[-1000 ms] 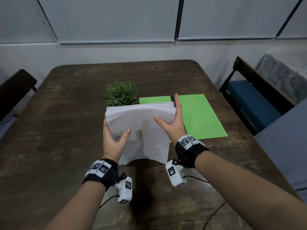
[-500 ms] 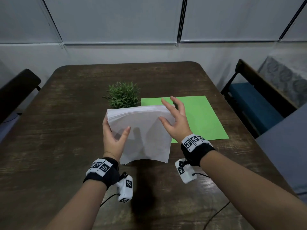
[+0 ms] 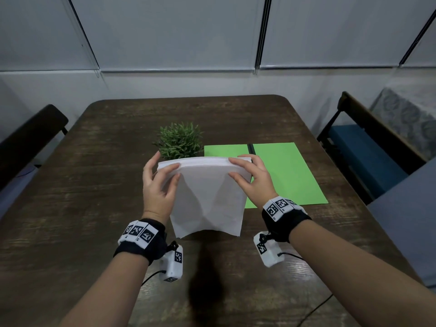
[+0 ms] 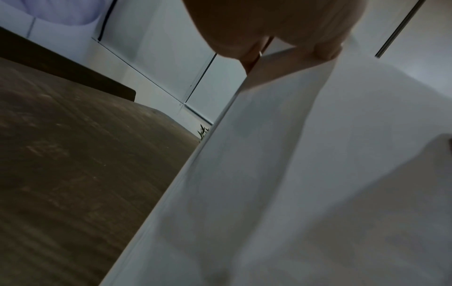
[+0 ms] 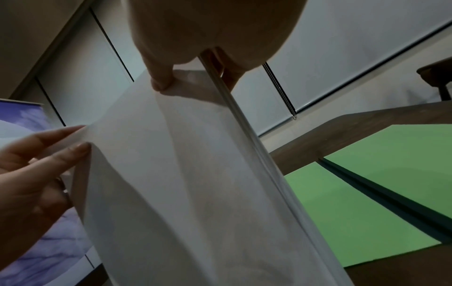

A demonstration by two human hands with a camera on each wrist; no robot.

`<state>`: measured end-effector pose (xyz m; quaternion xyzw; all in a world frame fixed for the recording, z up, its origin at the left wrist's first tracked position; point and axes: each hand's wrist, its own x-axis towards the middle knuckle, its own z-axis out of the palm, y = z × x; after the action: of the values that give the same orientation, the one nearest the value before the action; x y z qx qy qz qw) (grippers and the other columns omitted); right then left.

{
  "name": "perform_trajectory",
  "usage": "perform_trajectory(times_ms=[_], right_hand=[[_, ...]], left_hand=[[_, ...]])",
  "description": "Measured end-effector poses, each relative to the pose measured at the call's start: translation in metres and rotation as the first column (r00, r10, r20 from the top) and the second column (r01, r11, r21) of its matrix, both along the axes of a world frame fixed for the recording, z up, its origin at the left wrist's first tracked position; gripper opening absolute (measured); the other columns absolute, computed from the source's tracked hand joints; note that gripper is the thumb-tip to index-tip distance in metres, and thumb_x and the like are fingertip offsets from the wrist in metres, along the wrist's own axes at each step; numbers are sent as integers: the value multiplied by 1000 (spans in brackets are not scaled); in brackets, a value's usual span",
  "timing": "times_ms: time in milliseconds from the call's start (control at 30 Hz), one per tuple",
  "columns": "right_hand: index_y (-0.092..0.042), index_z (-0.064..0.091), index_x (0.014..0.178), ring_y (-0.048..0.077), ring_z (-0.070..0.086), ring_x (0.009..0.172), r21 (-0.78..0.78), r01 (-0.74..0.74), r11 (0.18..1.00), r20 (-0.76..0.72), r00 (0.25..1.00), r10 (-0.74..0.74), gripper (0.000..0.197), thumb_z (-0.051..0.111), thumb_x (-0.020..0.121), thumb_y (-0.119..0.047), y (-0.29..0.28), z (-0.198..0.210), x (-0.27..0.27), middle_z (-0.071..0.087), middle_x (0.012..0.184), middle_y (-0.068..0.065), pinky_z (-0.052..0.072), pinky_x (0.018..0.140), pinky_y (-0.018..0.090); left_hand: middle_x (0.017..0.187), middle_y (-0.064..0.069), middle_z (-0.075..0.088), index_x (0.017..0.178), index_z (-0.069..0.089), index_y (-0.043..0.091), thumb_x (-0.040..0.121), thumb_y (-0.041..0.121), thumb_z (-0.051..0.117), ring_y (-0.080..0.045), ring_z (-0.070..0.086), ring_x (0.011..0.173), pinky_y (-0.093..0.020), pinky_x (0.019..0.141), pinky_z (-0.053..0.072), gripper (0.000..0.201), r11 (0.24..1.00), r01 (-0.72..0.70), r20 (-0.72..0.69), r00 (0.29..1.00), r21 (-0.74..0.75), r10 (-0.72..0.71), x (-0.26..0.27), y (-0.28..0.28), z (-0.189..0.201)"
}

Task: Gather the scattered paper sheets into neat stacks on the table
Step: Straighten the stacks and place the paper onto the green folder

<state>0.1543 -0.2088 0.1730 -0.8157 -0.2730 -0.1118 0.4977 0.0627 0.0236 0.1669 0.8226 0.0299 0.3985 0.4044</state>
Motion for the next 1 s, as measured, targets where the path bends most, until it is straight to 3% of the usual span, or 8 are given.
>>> perform_trajectory(times_ms=[133,267,400,500,567,667,833,1000], right_hand=[[-29,47,138,-11,41,113,13,2,1000,-125,992,0,49,63,92,-23,2,3,-8,44,127,-11,39,105,21],[-37,25,146,4,43,127,171,1,985,-311,949,53,66,62,93,-21,0,1,-14,39,137,-24,41,106,26],[-32,20,147,-8,57,104,227,44,973,-473,878,71,79,69,87,-15,2,-11,-16,52,125,-12,49,87,14],[-23,26,141,2,59,96,170,96,981,-604,796,27,73,72,85,-13,7,-23,-15,57,106,-12,51,87,25],[-22,36,129,17,60,104,172,150,974,-645,764,-4,59,72,84,-9,12,-30,-12,58,107,-5,49,95,38],[-25,43,114,23,60,105,213,209,954,-643,765,-24,47,73,81,-6,23,-28,-5,61,110,3,49,97,47],[-29,51,95,15,64,89,320,261,911,-627,779,-3,41,74,78,0,25,-30,-1,64,96,-6,53,89,42],[-26,53,109,11,63,93,295,260,920,-683,730,12,47,81,74,-12,17,-51,-18,64,102,-6,53,85,33]], left_hand=[[145,-16,34,119,64,11,87,2,64,-3,30,136,-17,111,29,33,1000,-15,20,1000,19,14,-2,2,-6],[147,-13,33,132,54,16,87,10,67,-3,30,136,-19,111,29,47,999,-39,8,999,0,39,-4,3,-12],[146,4,38,148,16,38,75,34,74,-7,39,134,-32,108,36,93,896,67,-108,986,-439,-126,-4,3,-20],[128,3,55,141,31,23,74,31,77,-11,57,116,-41,100,47,82,778,9,-266,937,-629,-226,-4,-2,-30],[117,4,58,126,39,21,83,18,72,-14,58,109,-43,100,47,55,793,-70,-373,905,-606,-205,-1,-9,-33],[114,3,56,116,37,24,87,9,66,-17,57,109,-36,98,45,43,788,-114,-369,917,-605,-151,8,-17,-29],[104,15,57,116,39,28,89,8,64,6,57,92,-24,86,47,43,759,-80,-261,958,-646,-120,3,-24,-27],[114,13,58,114,39,44,85,11,70,1,57,103,-24,86,50,54,761,-39,-323,919,-648,-227,-12,-18,-46]])
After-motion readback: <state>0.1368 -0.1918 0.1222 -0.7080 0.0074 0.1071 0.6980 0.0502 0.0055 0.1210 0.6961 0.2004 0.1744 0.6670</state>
